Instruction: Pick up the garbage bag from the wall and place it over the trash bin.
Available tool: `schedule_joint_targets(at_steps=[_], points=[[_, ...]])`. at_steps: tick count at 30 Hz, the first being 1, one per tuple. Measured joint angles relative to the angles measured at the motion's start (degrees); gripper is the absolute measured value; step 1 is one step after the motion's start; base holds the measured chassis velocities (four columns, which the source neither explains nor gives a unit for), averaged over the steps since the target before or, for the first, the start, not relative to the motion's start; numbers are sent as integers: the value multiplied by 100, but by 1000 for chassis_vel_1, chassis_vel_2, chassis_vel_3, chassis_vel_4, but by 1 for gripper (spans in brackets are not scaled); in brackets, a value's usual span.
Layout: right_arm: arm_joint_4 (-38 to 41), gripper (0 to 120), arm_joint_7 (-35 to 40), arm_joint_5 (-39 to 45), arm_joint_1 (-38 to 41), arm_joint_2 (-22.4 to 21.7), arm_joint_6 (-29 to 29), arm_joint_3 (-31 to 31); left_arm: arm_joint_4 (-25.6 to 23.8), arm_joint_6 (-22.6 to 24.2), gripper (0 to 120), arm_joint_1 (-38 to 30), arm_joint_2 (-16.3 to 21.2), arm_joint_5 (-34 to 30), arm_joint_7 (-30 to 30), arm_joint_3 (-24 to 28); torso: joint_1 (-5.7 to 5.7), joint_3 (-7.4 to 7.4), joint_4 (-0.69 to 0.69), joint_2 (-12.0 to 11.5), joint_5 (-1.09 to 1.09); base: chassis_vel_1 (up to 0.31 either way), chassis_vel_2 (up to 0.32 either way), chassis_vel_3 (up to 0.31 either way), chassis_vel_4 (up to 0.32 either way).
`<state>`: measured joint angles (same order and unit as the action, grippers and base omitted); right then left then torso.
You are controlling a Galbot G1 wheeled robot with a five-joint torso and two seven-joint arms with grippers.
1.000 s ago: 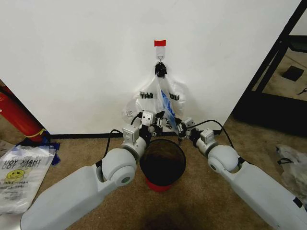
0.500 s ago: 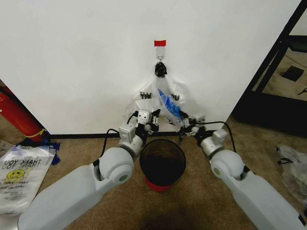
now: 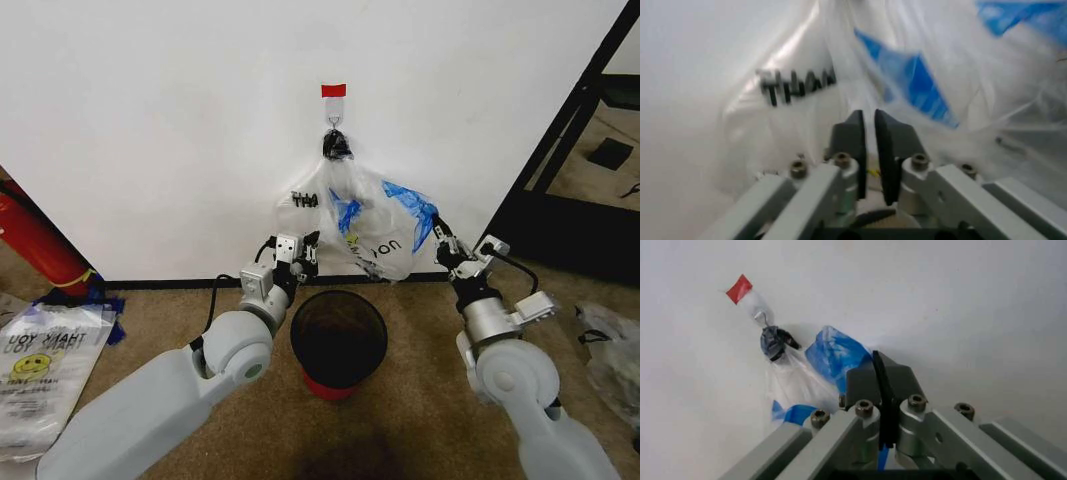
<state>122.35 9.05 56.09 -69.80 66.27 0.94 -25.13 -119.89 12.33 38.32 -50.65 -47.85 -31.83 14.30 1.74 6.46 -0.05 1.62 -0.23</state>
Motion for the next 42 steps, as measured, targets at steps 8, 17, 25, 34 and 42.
schedule_joint_targets(at_steps=[8, 17, 25, 34, 42], points=[[163, 0, 74, -261, -73, 41, -5, 88, -415, 216, 40, 50, 242, -69, -19, -444, 0, 0, 1, 0, -1, 0, 0, 0, 0], [324, 0, 132, -669, -127, 68, 25, 270, -616, 328, 69, -388, 233, -318, 181, 2, 0, 0, -2, 0, -1, 0, 0, 0, 0], [281, 0, 122, -719, -94, 94, 30, 435, -68, 743, 96, -1307, -158, -729, -23, 815, 1, 1, -5, -2, 0, 0, 0, 0, 0], [294, 0, 99, -714, -130, 168, 10, 418, 385, 964, 94, -2043, -276, -745, -186, 1260, 1, 1, -1, -2, 1, 0, 0, 0, 0], [356, 0, 89, -688, -151, 190, 6, 377, 654, 994, 73, -2217, -382, -389, -127, 1573, 1, 1, 0, -2, 1, 0, 0, 0, 0]])
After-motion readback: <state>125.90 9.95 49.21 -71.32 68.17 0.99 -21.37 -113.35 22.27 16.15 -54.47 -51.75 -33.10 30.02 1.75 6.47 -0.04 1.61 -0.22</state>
